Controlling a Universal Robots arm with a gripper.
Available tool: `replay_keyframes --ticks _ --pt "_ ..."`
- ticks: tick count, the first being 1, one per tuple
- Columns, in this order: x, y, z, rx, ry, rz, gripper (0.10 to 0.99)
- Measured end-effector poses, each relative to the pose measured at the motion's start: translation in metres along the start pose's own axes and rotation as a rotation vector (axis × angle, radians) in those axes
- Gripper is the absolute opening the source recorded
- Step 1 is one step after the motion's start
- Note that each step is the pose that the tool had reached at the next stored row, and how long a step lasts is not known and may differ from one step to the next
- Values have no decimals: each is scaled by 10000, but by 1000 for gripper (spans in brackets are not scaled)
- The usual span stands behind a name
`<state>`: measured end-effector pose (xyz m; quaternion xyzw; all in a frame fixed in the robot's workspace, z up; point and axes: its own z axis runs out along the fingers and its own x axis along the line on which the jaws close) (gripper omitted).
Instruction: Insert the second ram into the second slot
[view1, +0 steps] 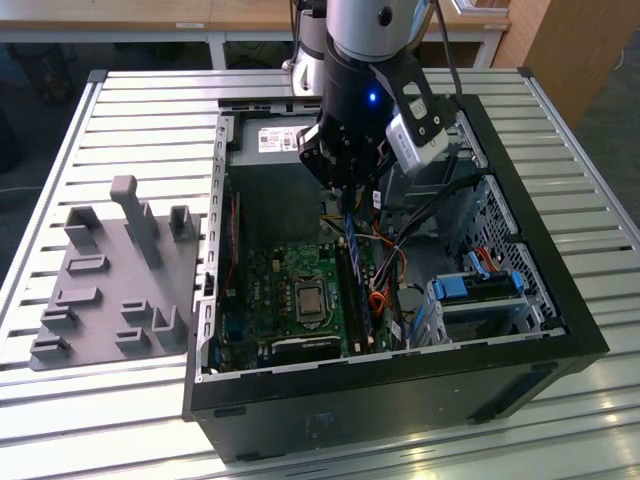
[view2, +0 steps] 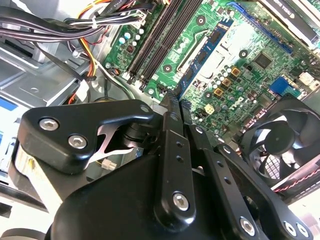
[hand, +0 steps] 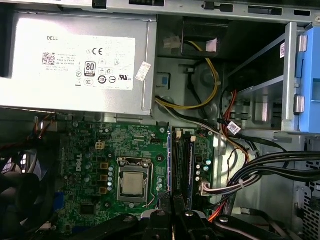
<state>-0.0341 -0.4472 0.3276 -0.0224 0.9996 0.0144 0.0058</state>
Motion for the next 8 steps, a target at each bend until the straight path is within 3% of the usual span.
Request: replay_keyframes --ticks 8 --pt "0 -10 29 4 4 0 133"
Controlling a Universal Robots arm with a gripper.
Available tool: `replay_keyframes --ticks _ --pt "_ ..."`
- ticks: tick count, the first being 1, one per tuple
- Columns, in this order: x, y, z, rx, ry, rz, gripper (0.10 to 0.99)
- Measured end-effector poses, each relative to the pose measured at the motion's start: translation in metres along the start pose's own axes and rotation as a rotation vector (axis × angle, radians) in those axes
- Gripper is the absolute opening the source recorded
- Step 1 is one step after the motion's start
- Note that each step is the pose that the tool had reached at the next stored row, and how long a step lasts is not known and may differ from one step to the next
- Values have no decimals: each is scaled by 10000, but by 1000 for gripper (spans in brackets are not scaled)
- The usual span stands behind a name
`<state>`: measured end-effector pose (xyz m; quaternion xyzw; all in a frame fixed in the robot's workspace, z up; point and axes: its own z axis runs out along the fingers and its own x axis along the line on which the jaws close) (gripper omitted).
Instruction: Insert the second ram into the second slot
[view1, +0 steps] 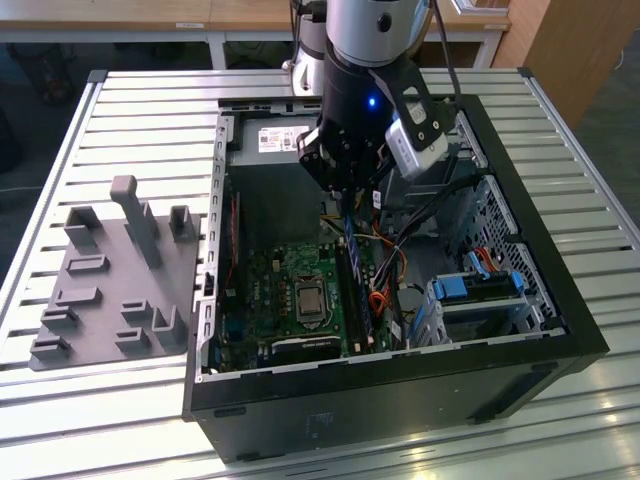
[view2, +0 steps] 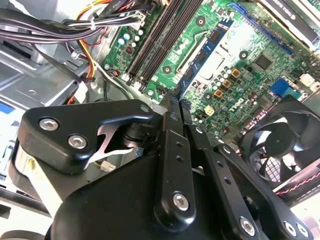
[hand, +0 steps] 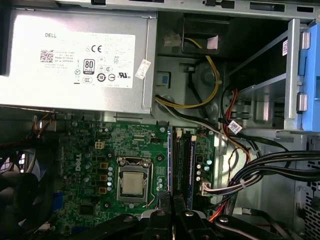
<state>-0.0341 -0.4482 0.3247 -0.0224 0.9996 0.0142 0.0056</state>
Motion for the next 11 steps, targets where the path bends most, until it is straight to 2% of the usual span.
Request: replay_keyframes --ticks 11 --pt "1 -9 24 -1 4 0 133"
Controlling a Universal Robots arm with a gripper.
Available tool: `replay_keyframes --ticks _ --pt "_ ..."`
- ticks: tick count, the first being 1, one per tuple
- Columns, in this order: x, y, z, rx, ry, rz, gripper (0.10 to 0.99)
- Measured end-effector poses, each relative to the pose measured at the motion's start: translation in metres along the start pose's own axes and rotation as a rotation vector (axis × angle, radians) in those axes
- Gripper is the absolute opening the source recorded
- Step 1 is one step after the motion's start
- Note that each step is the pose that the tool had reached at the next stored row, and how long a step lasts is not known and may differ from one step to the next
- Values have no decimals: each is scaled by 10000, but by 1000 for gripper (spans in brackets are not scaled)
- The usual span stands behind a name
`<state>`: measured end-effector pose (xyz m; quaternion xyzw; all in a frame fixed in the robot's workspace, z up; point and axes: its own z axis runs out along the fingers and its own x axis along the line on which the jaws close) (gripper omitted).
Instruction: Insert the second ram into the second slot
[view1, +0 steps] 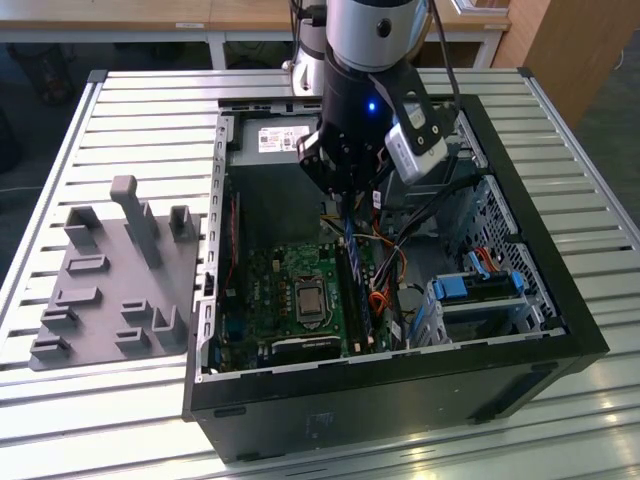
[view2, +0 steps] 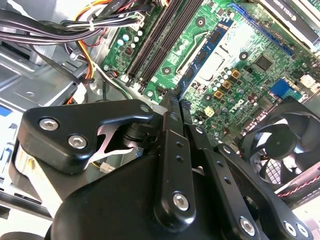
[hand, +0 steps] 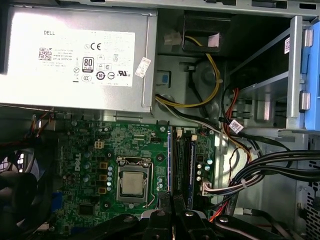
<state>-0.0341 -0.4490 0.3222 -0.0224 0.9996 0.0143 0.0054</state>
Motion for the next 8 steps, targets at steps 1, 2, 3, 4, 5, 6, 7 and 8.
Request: replay_keyframes --ticks 1,2,3,4,5,6,7,8 --pt "0 -2 4 -1 -1 -1 133" --pt "0 -3 5 0 0 0 133" --pt "0 -4 14 -1 -1 0 133" --pt "0 -4 22 -1 0 0 133" --pt "0 -4 24 -1 -1 0 133" --pt "0 -4 25 0 0 0 133" --pt "0 -4 28 -1 -1 0 133" --pt "0 -4 30 -2 -1 0 133"
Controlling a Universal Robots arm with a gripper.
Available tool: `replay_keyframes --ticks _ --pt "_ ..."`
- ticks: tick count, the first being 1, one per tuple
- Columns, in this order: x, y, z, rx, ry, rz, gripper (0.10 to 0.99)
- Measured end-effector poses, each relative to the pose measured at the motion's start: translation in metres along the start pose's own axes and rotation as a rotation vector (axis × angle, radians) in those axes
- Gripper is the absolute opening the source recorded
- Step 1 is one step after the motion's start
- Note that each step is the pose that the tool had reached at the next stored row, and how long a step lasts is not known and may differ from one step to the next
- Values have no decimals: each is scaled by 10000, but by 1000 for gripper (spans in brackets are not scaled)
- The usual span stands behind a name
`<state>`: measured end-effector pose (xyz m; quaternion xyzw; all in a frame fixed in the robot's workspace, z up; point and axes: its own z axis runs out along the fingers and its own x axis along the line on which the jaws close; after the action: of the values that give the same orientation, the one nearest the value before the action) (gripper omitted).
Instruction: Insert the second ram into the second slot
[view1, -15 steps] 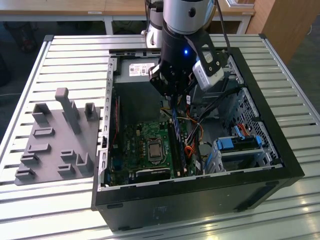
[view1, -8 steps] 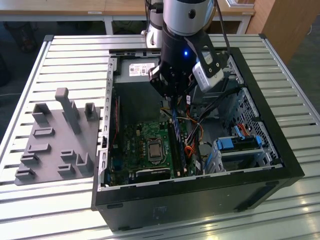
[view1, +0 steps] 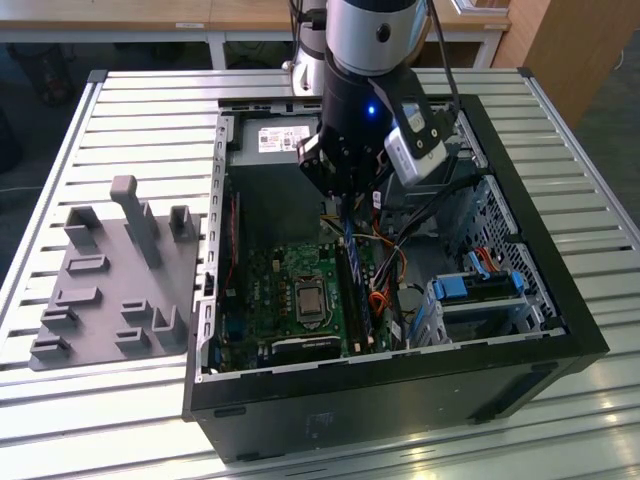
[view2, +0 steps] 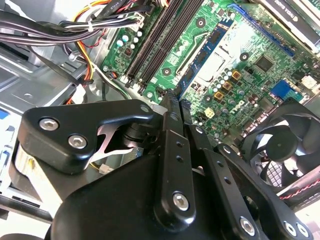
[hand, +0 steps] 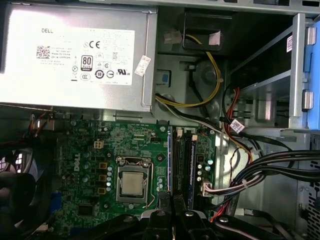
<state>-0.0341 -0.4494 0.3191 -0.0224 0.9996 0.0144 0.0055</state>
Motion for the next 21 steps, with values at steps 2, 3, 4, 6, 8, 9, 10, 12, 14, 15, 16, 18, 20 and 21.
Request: replay_keyframes --ticks 2,3,4,6,8,9,10,12,14,15,16,18,20,21 --pt "0 0 6 1 0 0 133" --pt "0 0 9 1 1 0 133" --pt "0 -1 13 1 1 0 133" --pt "0 -1 21 0 1 0 133" --pt "0 -1 29 1 1 -1 133" --pt "0 -1 33 1 2 0 133" --pt "0 -1 37 1 2 0 133" --pt "1 -1 46 1 4 1 133" --pt "1 -2 54 1 6 0 133" --pt "1 -2 57 1 6 1 133" --pt "1 -2 61 1 7 1 133" --pt "1 -3 69 1 7 1 133" --pt "1 -3 77 1 7 1 133" --pt "1 -3 81 1 8 1 133"
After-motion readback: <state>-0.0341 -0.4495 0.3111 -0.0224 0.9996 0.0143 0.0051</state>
